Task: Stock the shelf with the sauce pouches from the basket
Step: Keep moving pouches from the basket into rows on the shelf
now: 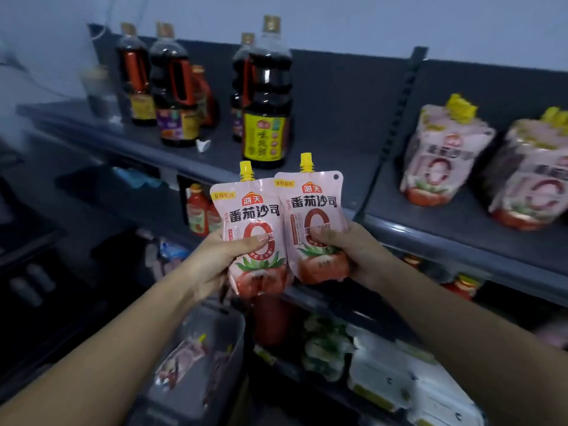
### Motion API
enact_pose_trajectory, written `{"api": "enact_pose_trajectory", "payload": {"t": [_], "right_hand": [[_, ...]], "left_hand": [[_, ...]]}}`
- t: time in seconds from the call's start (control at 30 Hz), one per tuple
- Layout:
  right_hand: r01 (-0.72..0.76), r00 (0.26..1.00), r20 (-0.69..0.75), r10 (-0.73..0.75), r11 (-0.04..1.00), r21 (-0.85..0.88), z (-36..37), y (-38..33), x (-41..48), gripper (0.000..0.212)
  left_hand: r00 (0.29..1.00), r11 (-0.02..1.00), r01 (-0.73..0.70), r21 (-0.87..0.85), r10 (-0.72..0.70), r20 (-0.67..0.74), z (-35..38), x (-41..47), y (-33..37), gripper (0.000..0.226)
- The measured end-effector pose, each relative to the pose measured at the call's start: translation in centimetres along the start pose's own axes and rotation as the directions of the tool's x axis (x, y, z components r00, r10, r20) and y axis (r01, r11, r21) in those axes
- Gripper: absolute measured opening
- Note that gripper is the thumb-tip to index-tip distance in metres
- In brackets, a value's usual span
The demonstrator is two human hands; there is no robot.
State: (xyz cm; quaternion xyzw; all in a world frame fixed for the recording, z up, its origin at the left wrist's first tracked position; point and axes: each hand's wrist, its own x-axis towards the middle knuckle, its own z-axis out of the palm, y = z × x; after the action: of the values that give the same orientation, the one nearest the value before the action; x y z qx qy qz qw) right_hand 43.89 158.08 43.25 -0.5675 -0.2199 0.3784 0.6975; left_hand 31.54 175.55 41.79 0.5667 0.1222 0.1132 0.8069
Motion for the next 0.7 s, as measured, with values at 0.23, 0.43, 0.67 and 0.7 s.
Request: {"api": "enact_pose_trajectory", "payload": {"t": [0.23,0.43,0.67,0.7], "right_hand": [[0.126,0.955,-0.268,-0.126,0.992,-0.018,-11.6,-4.5,-12.7,0.063],[0.255,0.838,-0.477,-0.265,0.963,-0.088,-21.4,-7.5,-25.9,0.047],[0.279,0.715,-0.613,-0.336,0.941,-0.191,-29.9,-9.5,-36.6,0.054],[0.281,0.696,-0.630,-0.344,0.938,-0.202,-30.9,-9.6,-37.5,0.054]], "left_hand": [[0.956,0.995,0.006,0.097,-0.034,0.293,16.2,2.6,-1.9,0.087],[0.863,0.995,0.009,0.103,-0.059,0.502,32.3,1.8,-4.9,0.048],[0.819,0.990,-0.026,0.137,-0.057,0.571,46.4,0.3,-8.7,0.032],[0.810,0.992,-0.027,0.120,-0.049,0.584,47.9,0.3,-9.1,0.027]]}}
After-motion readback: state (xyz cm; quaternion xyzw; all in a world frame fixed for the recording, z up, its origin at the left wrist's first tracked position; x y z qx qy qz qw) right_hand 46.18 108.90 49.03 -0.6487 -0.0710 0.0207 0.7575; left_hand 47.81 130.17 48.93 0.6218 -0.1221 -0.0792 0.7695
